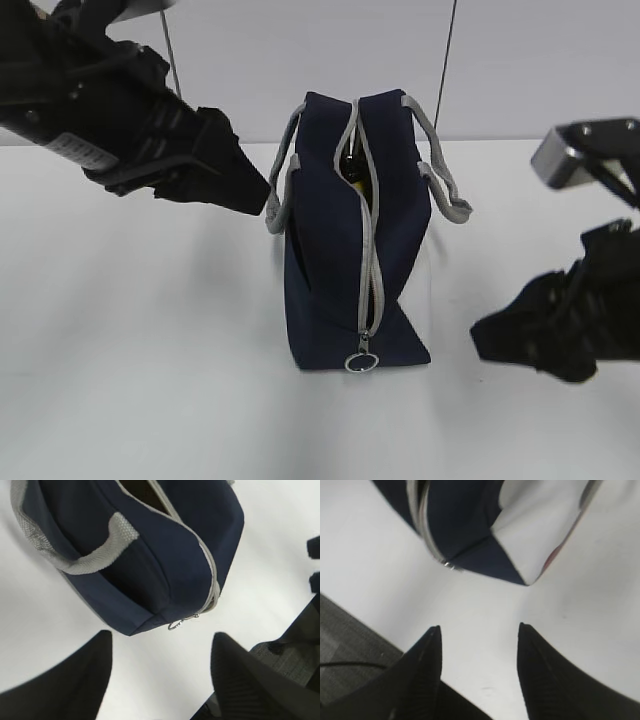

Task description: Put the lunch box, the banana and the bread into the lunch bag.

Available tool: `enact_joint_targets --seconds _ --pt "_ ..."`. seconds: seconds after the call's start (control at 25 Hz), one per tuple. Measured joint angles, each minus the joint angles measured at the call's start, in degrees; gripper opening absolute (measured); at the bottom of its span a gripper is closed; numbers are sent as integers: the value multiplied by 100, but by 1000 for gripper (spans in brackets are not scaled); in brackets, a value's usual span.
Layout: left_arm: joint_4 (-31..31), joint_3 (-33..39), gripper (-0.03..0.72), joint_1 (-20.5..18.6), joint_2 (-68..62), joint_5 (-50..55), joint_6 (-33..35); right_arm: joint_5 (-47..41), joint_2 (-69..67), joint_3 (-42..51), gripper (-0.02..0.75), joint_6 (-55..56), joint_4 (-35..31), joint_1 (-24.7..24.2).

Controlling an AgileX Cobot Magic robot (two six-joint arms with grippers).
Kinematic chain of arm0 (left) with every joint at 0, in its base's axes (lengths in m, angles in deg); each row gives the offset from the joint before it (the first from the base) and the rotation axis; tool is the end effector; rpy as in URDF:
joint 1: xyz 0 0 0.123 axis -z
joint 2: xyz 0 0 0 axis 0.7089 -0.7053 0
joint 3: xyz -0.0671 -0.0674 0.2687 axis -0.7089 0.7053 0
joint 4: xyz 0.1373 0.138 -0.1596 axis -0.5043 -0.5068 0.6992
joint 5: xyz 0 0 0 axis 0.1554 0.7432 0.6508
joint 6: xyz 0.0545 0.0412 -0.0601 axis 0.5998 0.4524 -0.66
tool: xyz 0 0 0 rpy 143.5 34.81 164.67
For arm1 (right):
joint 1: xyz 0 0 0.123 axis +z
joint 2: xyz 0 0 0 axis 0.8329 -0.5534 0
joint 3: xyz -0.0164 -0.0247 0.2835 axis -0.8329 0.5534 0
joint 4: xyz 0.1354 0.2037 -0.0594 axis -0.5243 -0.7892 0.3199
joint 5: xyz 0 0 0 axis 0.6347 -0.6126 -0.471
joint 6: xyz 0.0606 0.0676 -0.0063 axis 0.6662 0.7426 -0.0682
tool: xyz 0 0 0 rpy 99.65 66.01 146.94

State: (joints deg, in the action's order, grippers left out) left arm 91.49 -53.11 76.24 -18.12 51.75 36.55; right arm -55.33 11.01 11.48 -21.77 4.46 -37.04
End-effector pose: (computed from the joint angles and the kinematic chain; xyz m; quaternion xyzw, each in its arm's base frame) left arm 0.2407 -0.1781 0.3212 0.2852 0.8889 -0.2346 0.2710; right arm 0.1913 0.0929 0.2625 -0.2463 0.9129 0.1624 0.2822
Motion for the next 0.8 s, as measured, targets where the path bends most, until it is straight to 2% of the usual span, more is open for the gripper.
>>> enact_joint_targets --seconds 0.24,0.32,0.48,0.8 --pt "2 48 435 0 224 -8 221 25 27 1083 363 -3240 -2419 0" --pt "7 53 435 0 228 -8 223 55 27 1272 363 -4225 -2977 0" --pt "7 53 434 0 228 -1 235 145 27 1326 363 -4773 -3308 0" --pt "7 53 434 0 228 34 235 486 40 1326 363 -4892 -3491 0"
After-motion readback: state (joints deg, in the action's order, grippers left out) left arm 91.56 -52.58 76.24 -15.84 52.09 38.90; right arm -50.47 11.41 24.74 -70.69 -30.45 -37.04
